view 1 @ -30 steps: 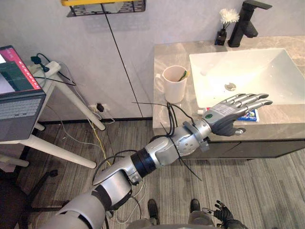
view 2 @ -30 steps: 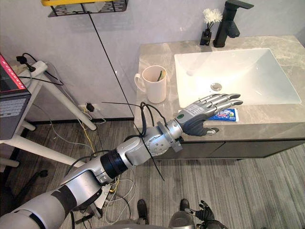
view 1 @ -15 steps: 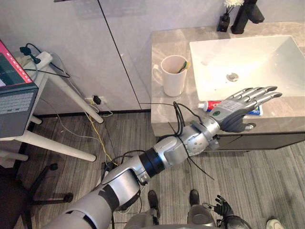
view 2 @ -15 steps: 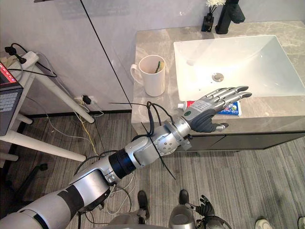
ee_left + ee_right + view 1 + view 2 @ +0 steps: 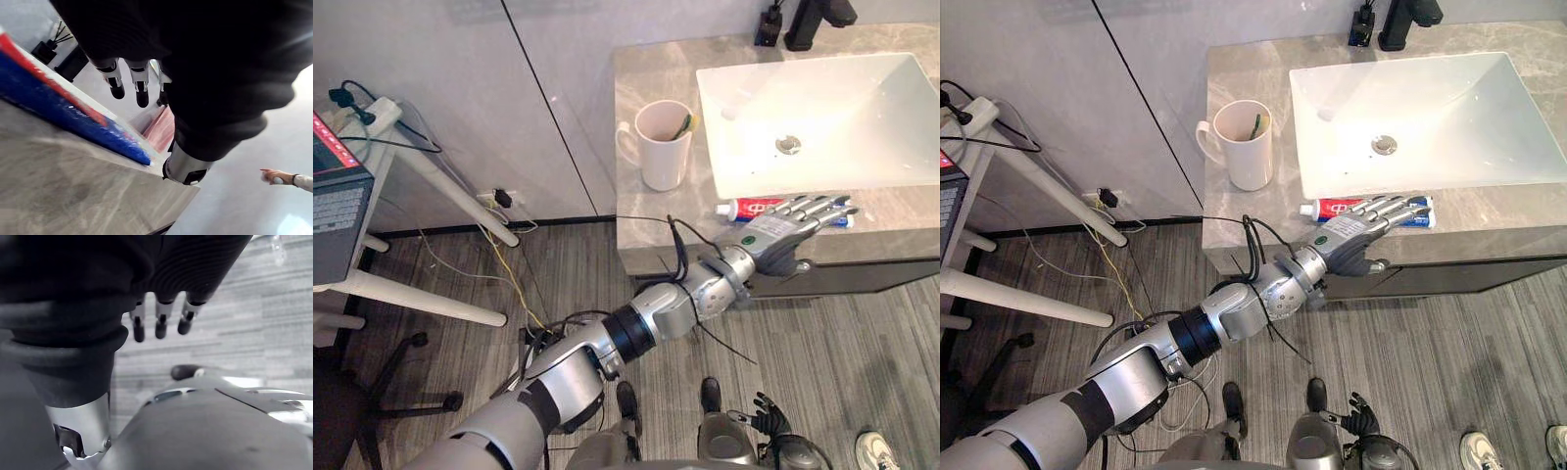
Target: Organize washtable
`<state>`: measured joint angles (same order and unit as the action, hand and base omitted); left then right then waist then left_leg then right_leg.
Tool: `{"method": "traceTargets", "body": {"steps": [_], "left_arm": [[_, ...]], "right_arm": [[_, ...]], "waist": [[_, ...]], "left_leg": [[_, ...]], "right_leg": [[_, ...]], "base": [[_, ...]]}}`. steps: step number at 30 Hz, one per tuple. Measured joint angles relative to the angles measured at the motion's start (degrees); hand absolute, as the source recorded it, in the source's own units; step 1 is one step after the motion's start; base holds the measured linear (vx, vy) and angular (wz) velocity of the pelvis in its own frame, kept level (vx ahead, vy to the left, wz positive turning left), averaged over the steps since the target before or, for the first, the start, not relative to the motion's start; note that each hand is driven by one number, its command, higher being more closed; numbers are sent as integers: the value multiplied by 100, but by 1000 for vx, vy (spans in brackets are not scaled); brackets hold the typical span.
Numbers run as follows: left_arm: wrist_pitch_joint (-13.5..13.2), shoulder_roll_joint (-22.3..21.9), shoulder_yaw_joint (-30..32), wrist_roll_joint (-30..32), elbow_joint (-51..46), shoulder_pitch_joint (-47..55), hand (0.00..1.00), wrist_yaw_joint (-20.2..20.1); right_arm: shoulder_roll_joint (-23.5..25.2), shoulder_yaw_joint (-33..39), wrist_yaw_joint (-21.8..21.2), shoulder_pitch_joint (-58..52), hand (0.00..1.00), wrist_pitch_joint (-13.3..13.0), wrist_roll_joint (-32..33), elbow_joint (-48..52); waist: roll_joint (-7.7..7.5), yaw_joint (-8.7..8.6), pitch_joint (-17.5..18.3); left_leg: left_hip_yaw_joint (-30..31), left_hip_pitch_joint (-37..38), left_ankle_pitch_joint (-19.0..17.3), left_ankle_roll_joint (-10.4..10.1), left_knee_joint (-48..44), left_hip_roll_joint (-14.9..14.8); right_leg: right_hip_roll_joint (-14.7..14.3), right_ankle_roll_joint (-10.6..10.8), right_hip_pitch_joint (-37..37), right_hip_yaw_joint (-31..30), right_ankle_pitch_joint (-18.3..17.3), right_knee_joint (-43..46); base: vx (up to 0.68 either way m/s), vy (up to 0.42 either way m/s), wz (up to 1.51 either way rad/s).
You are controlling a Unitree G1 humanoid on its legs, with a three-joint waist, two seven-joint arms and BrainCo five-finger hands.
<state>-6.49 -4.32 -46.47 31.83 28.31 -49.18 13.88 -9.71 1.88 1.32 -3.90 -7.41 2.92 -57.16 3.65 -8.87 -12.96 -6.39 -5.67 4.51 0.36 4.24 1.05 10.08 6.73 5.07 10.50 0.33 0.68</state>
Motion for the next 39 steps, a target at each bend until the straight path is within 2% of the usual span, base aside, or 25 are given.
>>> {"method": "traceTargets", "body": {"steps": [5, 15, 26, 35, 37, 39], "left_arm": [[46, 5, 173, 47, 180, 3, 0, 203], [2, 5, 186, 49, 217, 44, 0, 384], [-34, -2, 182, 48, 284, 44, 0, 404], [-30, 2, 184, 43, 340, 47, 0, 496], [-25, 6, 185, 43, 389, 50, 0, 496], [-25, 5, 185, 43, 391, 55, 0, 496]], "right_arm": [[-6, -20, 3, 138, 0, 9, -2, -39], [-11, -186, 23, 237, 0, 7, -3, -51], [-8, -232, 115, 422, 0, 7, -17, -216], [7, -234, 116, 467, 0, 11, -20, -234], [14, -235, 116, 473, 0, 10, -20, -232], [17, -237, 117, 473, 0, 11, -19, -234]], "waist": [[-27, -2, -169], [-106, -1, -235], [-197, -30, -297], [-210, -102, -305], [-210, -121, -305], [-217, -120, -308]], "left_leg": [[-4, 19, 0, 0, -26, 4], [-14, 96, 2, 2, 63, 22], [7, 250, -27, -34, 99, -6], [22, 314, -38, -41, 99, -6], [21, 371, -60, -40, 99, -19], [19, 371, -64, -38, 99, -26]], "right_leg": [[-6, -24, -82, 8, 88, -113], [-66, -162, -202, 23, 150, -317], [-123, -395, -400, 58, 68, -404], [-128, -433, -496, 91, 59, -441], [-152, -555, -564, 96, 65, -489], [-158, -559, -563, 95, 68, -489]], "base": [[-29, 5, 0], [-7, 2, 0], [0, 0, 0], [-2, -2, 1], [0, 0, 0], [0, 0, 0]]}}
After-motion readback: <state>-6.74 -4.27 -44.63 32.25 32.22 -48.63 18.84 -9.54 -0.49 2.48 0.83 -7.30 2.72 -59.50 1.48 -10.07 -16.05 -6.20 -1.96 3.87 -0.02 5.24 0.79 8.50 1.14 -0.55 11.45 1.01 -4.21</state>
